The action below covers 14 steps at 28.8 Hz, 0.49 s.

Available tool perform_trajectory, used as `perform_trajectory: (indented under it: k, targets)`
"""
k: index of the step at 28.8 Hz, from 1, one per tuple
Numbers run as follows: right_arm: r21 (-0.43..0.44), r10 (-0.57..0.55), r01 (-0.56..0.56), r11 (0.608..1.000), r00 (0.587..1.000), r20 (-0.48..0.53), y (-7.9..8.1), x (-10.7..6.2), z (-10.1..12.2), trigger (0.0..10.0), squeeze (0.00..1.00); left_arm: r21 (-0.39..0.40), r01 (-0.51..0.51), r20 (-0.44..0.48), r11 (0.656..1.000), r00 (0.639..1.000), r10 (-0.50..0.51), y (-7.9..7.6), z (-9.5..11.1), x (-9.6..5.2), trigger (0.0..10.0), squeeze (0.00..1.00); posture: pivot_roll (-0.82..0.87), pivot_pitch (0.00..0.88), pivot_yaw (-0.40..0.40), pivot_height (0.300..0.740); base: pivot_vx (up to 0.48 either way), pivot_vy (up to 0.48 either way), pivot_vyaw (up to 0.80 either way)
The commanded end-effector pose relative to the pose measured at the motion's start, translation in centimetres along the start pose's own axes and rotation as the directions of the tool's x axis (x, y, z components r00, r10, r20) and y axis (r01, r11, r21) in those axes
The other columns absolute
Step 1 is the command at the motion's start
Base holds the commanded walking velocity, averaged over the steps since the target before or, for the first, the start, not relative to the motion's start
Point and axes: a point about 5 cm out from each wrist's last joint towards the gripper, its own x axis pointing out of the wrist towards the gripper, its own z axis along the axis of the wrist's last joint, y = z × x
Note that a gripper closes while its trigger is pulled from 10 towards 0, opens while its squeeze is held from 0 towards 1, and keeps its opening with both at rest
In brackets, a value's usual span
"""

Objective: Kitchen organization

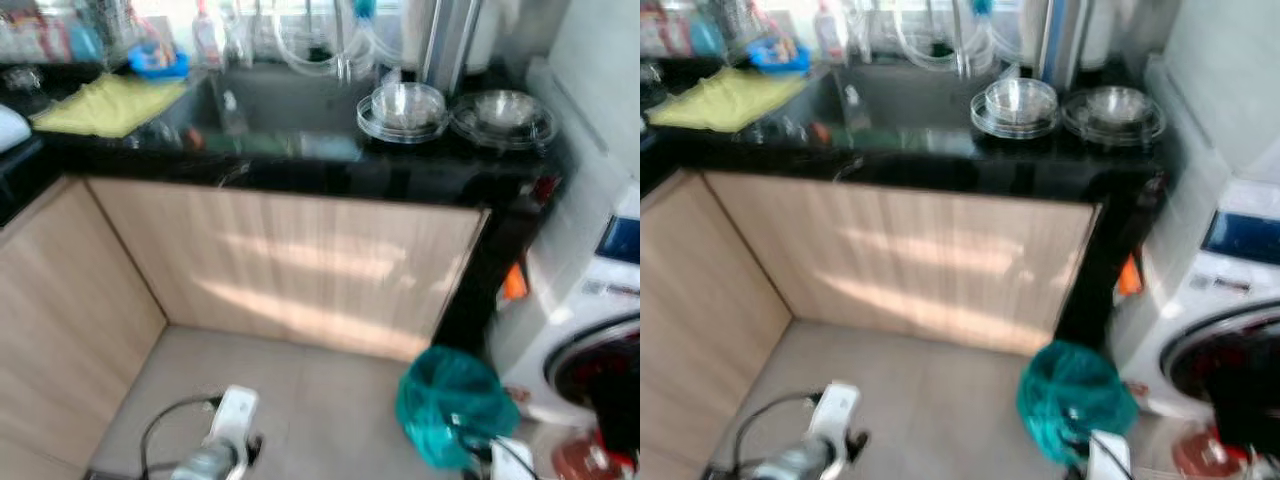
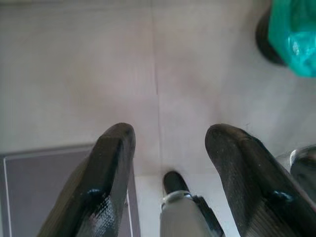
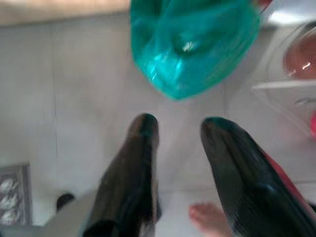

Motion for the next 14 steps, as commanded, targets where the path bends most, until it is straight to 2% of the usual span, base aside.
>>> perform_trajectory:
  k: [1,14]
  targets:
    - [0.01,0.025,-0.025,1.0,1.0,0.0,1.03,0.16,0.01,10.0,0.0,-0.002,-0.031,-0.018,1.0,0.999,0.031,1.24,-0.61,-0.25,10.0,0.0,-0.14,0.0,0.009,0.74,0.341,0.0,0.0]
    - [0.014,0.027,-0.027,1.0,1.0,0.001,1.24,0.19,0.01,10.0,0.0,0.016,-0.024,-0.011,1.0,1.0,0.025,1.32,-0.18,-0.2,10.0,0.0,-0.14,0.0,0.025,0.74,0.341,0.0,0.0]
